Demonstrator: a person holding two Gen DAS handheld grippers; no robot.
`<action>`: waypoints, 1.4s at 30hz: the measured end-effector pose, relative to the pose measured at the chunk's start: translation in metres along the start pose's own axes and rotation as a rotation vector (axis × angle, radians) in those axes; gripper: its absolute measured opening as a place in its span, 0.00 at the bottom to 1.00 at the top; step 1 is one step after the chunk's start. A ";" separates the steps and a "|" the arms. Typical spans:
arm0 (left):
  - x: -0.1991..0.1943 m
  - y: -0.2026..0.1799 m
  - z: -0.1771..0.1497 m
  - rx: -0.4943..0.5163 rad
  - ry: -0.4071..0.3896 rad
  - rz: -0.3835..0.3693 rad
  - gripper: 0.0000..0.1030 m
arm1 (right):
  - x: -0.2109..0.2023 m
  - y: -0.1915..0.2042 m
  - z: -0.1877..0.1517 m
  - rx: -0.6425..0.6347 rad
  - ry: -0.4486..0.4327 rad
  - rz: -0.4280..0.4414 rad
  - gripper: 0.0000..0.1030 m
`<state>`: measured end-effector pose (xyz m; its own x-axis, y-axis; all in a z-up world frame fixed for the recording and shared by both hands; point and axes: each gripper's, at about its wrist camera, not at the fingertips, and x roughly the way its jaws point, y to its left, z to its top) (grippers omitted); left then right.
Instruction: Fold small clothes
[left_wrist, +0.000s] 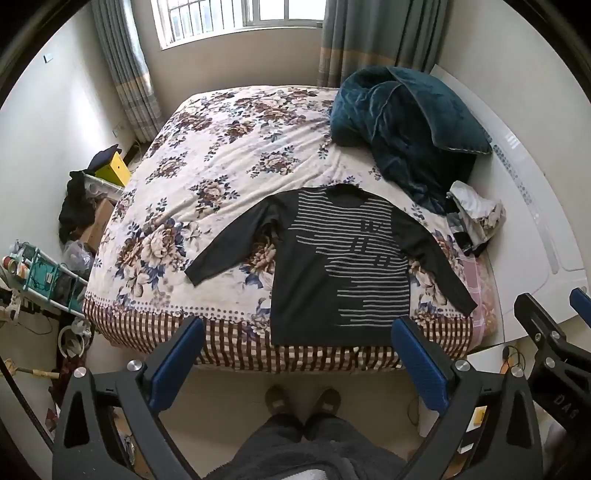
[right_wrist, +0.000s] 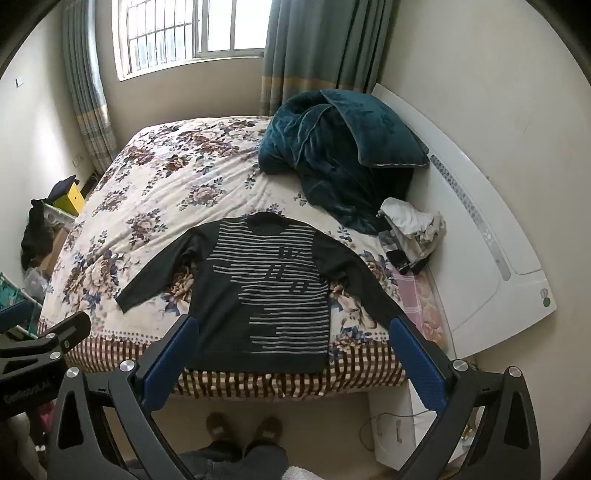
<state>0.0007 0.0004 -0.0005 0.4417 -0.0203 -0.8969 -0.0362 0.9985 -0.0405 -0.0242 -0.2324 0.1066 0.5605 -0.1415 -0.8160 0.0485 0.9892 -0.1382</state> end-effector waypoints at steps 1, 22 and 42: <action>0.001 0.000 0.000 0.000 0.000 -0.002 1.00 | 0.000 0.000 0.000 -0.001 0.001 0.000 1.00; -0.004 -0.002 0.021 0.004 -0.018 0.012 1.00 | -0.006 -0.004 0.012 0.006 -0.005 0.013 1.00; -0.011 -0.005 0.026 -0.004 -0.032 0.009 1.00 | -0.003 -0.001 0.015 0.010 -0.014 0.022 1.00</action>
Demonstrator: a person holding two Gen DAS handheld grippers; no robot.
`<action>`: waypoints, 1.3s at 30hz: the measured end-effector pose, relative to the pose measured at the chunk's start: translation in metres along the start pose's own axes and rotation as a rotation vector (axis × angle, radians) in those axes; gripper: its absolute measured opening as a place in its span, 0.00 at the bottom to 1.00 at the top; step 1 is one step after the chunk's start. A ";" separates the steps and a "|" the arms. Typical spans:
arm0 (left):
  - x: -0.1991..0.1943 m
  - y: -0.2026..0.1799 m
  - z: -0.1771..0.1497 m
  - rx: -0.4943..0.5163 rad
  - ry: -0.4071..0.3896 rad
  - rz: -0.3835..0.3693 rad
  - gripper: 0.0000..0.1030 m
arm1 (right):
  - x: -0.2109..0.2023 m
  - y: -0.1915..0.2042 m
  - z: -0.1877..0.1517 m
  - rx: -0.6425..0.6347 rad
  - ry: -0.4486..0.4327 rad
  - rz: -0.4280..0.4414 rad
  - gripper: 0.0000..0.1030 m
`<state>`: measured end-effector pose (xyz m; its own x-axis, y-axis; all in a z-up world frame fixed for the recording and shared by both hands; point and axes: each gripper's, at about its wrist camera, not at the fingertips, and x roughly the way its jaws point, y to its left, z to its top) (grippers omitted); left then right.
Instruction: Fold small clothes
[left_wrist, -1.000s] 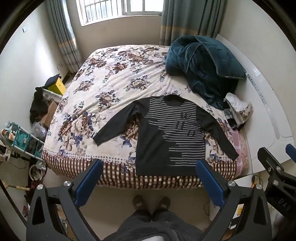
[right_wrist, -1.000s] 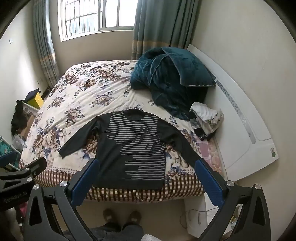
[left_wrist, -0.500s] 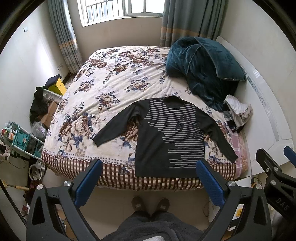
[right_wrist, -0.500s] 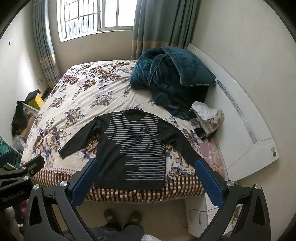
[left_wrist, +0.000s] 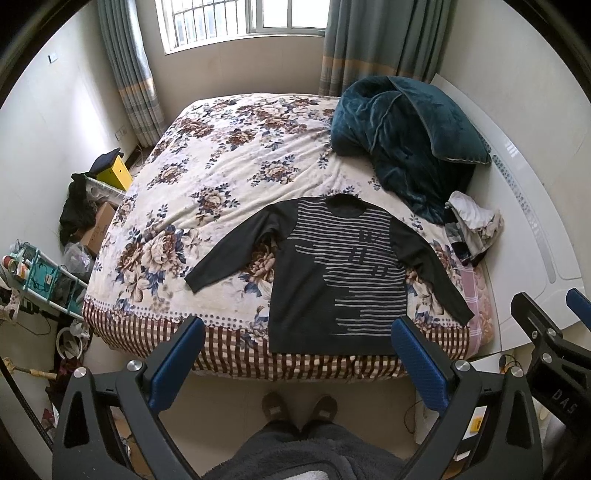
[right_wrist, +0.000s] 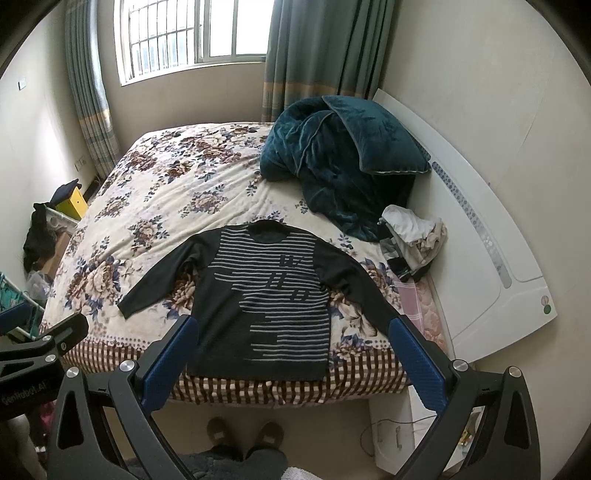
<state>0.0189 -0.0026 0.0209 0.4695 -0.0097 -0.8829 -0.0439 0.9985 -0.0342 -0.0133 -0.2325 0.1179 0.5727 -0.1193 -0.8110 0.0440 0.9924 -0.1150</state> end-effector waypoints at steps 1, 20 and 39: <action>0.000 0.000 0.000 -0.001 0.001 -0.001 1.00 | 0.000 -0.001 0.000 0.002 0.000 0.002 1.00; -0.007 -0.005 0.009 -0.002 -0.016 -0.001 1.00 | -0.006 -0.006 0.016 0.006 -0.012 0.004 1.00; -0.016 -0.004 0.007 -0.006 -0.034 -0.002 1.00 | -0.021 -0.015 0.037 0.011 -0.031 0.005 1.00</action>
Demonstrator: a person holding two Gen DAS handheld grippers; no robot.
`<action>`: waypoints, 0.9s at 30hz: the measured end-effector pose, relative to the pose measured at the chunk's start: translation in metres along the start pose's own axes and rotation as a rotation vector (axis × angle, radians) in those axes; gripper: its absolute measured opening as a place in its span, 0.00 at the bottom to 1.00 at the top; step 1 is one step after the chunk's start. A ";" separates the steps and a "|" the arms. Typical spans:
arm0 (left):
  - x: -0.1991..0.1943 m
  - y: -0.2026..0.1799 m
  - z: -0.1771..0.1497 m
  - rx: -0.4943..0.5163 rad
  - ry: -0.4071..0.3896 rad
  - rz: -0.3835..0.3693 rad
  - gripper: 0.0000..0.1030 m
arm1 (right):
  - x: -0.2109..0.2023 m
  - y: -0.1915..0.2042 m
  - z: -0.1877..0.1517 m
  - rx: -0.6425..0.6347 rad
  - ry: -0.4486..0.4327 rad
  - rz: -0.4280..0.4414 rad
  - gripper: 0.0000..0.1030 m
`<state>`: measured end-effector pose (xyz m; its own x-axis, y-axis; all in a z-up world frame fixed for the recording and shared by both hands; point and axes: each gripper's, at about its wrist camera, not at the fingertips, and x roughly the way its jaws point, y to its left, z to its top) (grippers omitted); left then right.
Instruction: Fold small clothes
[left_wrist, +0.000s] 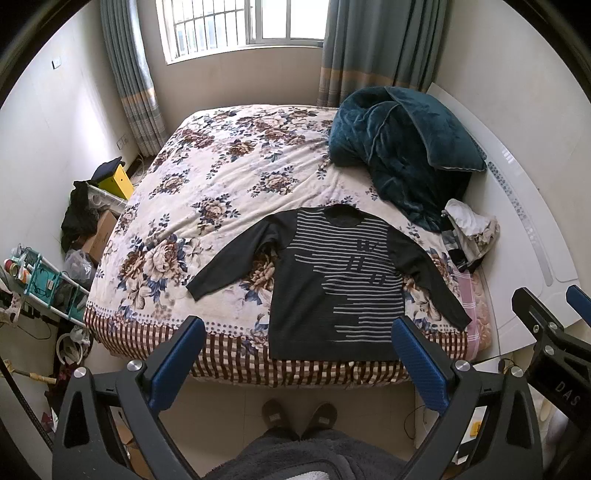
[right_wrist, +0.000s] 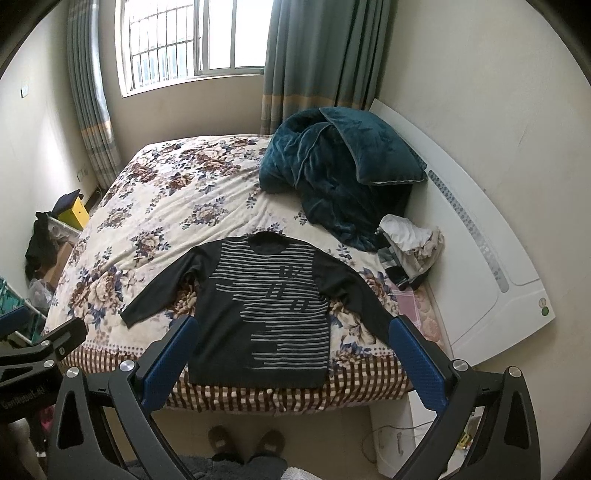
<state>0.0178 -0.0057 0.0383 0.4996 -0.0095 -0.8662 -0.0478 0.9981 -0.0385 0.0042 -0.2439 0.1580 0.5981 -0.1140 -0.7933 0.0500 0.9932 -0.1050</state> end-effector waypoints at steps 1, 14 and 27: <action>-0.001 -0.001 0.001 -0.001 -0.001 0.000 1.00 | 0.000 0.001 -0.005 0.000 0.001 0.000 1.00; 0.003 -0.006 0.004 0.028 -0.040 0.015 1.00 | -0.006 0.002 -0.013 0.008 0.001 0.007 1.00; 0.152 -0.043 0.025 0.216 -0.004 0.054 1.00 | 0.122 -0.082 -0.063 0.400 0.128 -0.121 1.00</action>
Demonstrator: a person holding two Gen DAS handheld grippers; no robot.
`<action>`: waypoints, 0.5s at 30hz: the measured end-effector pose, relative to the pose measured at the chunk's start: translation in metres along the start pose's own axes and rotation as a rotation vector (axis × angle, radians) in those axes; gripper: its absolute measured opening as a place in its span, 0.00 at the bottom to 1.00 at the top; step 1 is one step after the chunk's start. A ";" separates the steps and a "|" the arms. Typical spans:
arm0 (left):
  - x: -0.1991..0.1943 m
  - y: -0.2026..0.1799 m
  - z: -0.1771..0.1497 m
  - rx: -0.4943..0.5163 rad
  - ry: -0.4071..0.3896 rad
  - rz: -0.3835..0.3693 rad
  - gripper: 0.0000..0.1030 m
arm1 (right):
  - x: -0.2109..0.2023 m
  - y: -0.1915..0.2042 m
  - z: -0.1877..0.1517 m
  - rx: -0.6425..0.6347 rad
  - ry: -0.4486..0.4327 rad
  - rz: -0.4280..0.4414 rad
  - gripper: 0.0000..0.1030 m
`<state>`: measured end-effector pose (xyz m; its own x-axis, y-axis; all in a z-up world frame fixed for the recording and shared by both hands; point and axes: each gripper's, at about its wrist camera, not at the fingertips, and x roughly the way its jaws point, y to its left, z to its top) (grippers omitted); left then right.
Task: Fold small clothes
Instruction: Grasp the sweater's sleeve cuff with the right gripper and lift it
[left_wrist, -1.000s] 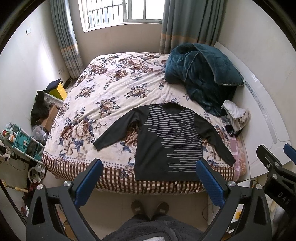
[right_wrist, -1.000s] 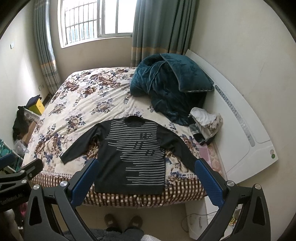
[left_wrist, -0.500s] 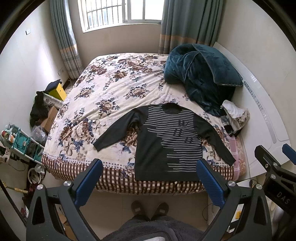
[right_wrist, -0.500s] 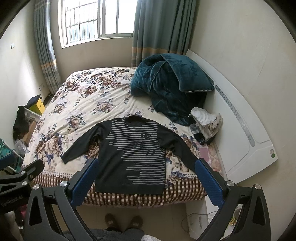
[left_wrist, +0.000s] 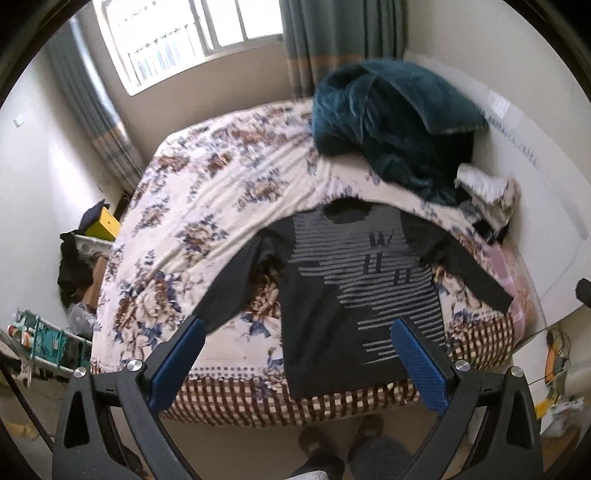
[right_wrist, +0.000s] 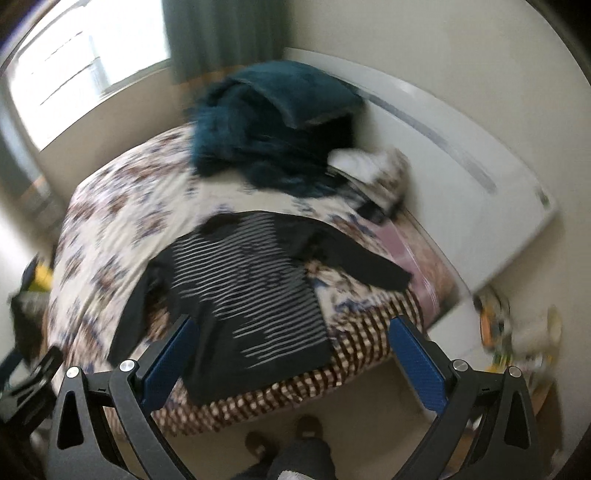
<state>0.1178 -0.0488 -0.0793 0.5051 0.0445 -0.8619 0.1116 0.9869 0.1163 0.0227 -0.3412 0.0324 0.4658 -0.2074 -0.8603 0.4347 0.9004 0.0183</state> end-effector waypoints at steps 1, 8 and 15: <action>0.011 -0.006 -0.002 0.008 0.010 -0.003 1.00 | 0.020 -0.014 0.000 0.045 0.015 -0.022 1.00; 0.116 -0.067 0.019 0.080 0.096 0.061 1.00 | 0.179 -0.125 0.005 0.299 0.127 -0.167 1.00; 0.247 -0.131 0.041 0.039 0.228 0.094 1.00 | 0.370 -0.244 0.012 0.489 0.283 -0.213 1.00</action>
<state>0.2627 -0.1732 -0.2868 0.3090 0.1736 -0.9351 0.1082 0.9704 0.2159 0.0981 -0.6424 -0.2846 0.1353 -0.1935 -0.9717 0.8312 0.5560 0.0051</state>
